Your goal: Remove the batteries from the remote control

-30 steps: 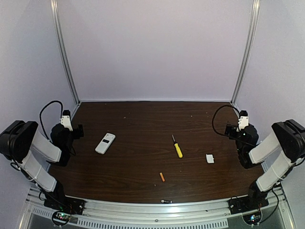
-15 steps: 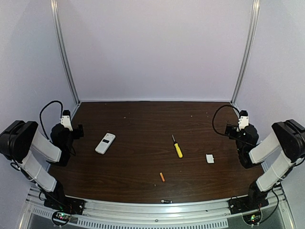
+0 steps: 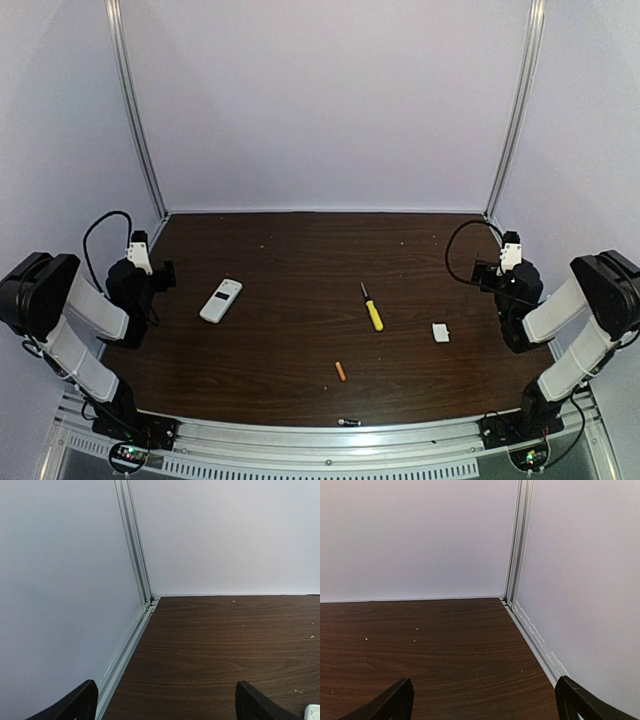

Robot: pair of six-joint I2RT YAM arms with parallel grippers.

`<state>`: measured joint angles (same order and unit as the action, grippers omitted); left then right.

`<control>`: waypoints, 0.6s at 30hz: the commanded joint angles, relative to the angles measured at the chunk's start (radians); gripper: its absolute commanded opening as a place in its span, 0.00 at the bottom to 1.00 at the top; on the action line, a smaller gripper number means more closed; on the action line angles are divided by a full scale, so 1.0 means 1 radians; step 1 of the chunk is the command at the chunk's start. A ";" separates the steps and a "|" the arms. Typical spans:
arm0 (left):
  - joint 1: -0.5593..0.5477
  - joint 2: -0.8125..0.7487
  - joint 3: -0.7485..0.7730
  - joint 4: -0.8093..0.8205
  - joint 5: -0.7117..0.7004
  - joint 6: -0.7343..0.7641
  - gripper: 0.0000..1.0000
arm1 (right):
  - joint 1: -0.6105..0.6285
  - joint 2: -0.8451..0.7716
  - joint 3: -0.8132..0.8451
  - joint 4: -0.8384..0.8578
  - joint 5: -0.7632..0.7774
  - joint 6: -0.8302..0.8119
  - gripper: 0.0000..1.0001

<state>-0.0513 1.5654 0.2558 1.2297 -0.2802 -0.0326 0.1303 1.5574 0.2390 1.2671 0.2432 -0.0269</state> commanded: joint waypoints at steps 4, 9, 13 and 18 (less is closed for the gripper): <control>0.008 0.008 -0.007 0.046 -0.008 -0.010 0.97 | -0.008 0.002 0.010 -0.003 -0.002 0.004 1.00; 0.007 0.008 -0.007 0.045 -0.008 -0.010 0.97 | -0.008 0.002 0.011 -0.005 -0.002 0.004 1.00; 0.007 0.008 -0.007 0.046 -0.007 -0.010 0.97 | -0.008 0.002 0.011 -0.007 -0.004 0.005 1.00; 0.007 0.008 -0.008 0.045 -0.008 -0.010 0.97 | -0.008 0.002 0.014 -0.010 -0.004 0.005 1.00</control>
<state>-0.0513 1.5654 0.2558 1.2301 -0.2802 -0.0326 0.1299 1.5574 0.2390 1.2671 0.2432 -0.0269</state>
